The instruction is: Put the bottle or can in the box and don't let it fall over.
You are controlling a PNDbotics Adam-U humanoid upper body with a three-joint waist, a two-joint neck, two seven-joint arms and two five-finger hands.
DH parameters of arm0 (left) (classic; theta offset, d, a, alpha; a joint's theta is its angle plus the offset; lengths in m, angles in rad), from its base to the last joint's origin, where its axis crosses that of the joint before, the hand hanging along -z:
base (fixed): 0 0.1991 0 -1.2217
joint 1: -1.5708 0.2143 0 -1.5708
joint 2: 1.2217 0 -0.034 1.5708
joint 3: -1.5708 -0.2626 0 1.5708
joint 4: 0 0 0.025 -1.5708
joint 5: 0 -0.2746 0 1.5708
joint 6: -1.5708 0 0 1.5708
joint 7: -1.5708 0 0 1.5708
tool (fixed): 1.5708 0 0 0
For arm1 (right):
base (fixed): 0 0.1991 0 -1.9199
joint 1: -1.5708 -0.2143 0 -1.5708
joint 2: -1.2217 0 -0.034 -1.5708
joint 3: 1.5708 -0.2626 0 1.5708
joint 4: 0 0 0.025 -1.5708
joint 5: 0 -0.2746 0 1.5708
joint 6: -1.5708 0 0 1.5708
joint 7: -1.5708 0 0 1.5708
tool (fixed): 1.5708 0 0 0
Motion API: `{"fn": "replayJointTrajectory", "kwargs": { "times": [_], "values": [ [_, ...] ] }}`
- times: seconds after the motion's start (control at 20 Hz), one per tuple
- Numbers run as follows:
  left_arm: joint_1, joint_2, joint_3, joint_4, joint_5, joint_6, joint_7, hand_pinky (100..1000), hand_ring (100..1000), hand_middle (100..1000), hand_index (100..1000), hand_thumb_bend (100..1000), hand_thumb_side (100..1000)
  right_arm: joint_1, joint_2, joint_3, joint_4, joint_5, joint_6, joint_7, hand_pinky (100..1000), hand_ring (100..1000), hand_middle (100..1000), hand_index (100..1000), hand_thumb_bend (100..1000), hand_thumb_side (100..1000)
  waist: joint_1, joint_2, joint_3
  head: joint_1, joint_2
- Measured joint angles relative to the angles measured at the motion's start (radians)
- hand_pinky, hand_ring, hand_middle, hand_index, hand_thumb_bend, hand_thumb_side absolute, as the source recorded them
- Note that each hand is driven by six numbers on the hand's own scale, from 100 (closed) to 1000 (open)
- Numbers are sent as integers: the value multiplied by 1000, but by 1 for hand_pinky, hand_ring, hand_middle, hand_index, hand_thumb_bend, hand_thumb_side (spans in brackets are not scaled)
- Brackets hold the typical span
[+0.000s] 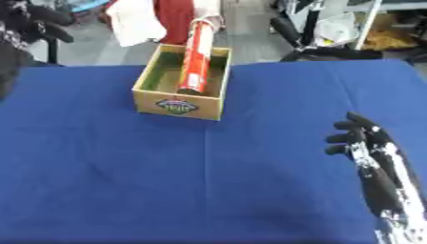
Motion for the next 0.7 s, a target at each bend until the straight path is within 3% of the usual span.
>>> {"fn": "replayJointTrajectory", "kwargs": {
  "times": [0.25,0.3,0.35,0.7],
  "values": [
    [61,-100,-7,0,-16,89,-33,609,681,744,910,100,684,0,0,0,0,0,0,-2,558,636,686,833,100,477,-1,0,1,10,8],
    [63,-108,-10,0,-19,99,-38,606,676,740,907,100,574,0,0,0,0,0,0,-2,558,636,686,833,100,492,-1,1,0,13,9],
    [63,-114,-15,0,-20,106,-41,600,667,732,901,100,701,0,0,0,0,0,0,-3,558,635,686,833,100,477,0,2,-1,13,12],
    [70,-133,-39,1,-20,146,-61,590,636,701,887,100,715,-1,0,0,0,0,0,-7,557,635,685,832,100,481,-1,7,-6,3,18]
  ]
}}
